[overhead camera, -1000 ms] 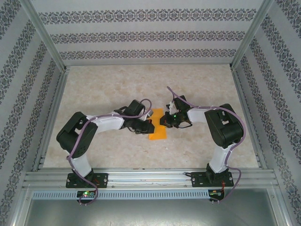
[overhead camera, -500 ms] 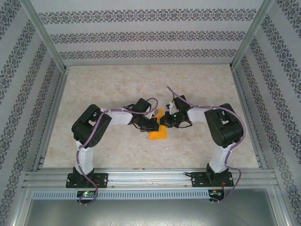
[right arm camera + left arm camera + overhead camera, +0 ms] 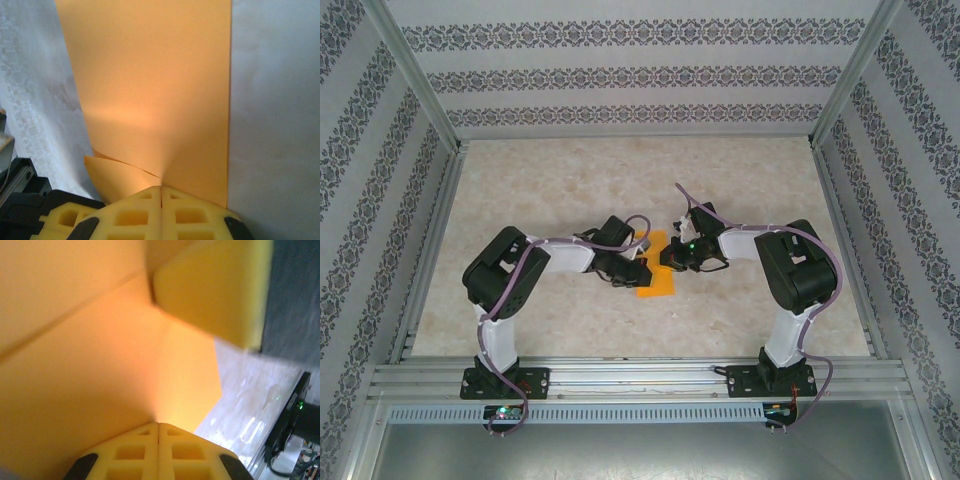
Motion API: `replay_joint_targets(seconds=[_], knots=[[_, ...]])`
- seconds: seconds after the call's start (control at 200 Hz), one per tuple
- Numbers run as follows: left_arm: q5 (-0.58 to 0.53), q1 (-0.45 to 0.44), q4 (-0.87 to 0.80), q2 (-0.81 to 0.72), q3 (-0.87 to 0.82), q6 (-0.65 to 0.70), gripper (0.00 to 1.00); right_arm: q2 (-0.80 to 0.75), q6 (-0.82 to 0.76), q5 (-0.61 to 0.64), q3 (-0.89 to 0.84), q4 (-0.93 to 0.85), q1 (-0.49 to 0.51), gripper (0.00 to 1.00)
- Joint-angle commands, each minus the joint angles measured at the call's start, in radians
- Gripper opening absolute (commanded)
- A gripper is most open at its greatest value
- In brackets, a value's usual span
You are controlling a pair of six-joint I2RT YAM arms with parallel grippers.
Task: Fold a paper plane with a square sheet of paper (fold left side to right side)
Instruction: Fold the triangle a second time at the center of the table.
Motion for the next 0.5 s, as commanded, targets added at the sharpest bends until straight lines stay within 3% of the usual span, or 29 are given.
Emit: replay_joint_targets(seconds=[0.0, 0.22, 0.495], knots=[[0.007, -0.005, -0.111, -0.053, -0.087, 0.049, 0.01, 0.074, -0.033, 0.145, -0.032, -0.115, 0.003, 0.00], [-0.035, 0.003, -0.072, -0.184, -0.184, 0.021, 0.05, 0.041, -0.017, 0.094, 0.005, -0.104, 0.014, 0.00], [-0.120, 0.083, 0.042, -0.308, -0.182, -0.045, 0.23, -0.104, -0.002, 0.090, 0.051, -0.079, 0.010, 0.33]])
